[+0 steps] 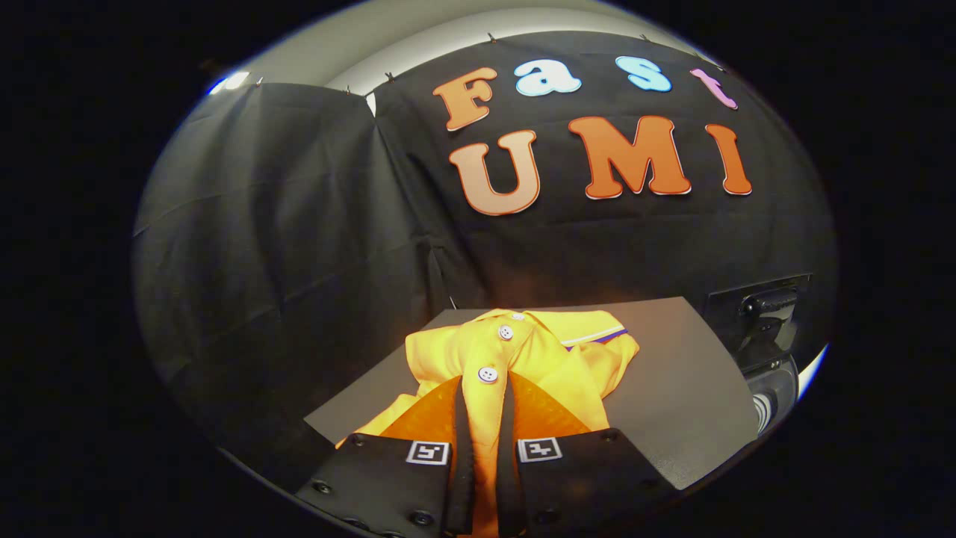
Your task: Put the clothes into the washing machine and then close the washing machine lid.
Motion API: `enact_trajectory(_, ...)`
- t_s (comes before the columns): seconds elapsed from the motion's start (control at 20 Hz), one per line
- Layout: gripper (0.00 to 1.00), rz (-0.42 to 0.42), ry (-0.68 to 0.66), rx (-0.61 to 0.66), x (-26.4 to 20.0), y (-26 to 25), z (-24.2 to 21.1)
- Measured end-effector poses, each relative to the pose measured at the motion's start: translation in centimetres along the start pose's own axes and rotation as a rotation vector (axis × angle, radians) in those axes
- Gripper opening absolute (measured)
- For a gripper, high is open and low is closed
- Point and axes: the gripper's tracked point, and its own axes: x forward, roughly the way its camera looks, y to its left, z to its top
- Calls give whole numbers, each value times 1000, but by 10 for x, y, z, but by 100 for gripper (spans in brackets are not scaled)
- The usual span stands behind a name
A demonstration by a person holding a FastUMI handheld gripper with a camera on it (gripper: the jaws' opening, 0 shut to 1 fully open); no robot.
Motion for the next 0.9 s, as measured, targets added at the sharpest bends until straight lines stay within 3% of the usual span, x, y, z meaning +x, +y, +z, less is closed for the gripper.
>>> enact_trajectory(0.55, 20, 17, -214, 18, -52, -6, 83)
enact_trajectory(0.9, 20, 8, -278, -15, -86, -65, 130)
